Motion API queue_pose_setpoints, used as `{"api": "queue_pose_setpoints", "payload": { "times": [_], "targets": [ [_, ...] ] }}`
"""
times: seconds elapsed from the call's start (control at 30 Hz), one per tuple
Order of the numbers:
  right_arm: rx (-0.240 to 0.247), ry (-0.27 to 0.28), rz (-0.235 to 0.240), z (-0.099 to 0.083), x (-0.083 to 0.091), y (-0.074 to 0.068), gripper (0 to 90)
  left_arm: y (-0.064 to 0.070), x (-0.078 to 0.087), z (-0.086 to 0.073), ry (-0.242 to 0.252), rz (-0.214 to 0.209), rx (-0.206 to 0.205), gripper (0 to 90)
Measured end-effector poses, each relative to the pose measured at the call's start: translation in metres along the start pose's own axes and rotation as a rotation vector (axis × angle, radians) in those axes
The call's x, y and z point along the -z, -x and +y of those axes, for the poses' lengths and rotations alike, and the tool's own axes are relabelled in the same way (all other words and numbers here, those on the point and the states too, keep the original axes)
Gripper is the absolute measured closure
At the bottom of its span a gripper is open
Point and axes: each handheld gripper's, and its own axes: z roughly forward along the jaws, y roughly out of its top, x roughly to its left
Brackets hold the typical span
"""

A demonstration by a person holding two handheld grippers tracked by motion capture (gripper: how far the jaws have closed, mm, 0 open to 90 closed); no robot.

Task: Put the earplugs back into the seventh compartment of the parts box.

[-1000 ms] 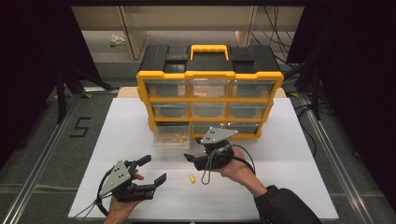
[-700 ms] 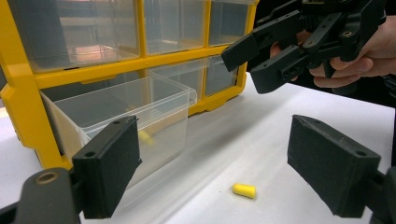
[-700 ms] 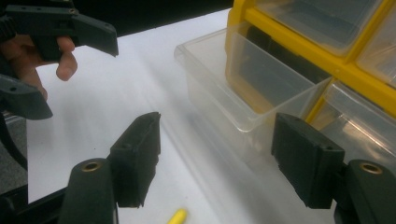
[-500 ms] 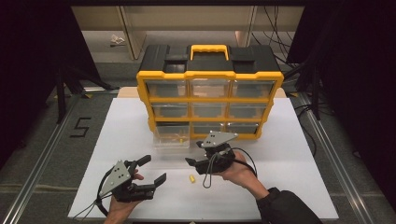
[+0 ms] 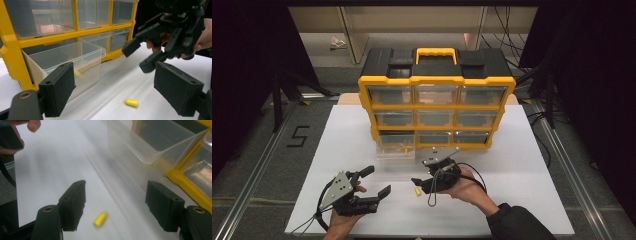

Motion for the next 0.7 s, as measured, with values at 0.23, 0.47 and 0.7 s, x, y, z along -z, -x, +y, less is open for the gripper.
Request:
{"api": "queue_pose_setpoints", "payload": {
  "times": [0.23, 0.47, 0.7],
  "targets": [
    [0.011, -0.054, 0.018, -0.006, -0.009, -0.001, 34.2, 0.0, -0.001, 0.0, -0.006, 0.003, 0.001, 16.7],
    [0.03, -0.1, 0.045, -0.011, -0.018, -0.004, 35.9, -0.002, -0.002, -0.001, -0.008, 0.001, 0.006, 16.7],
    [0.028, -0.151, 0.053, -0.016, -0.026, -0.006, 40.4, 0.001, 0.003, 0.0, 0.002, 0.006, -0.002, 16.7]
  ]
}}
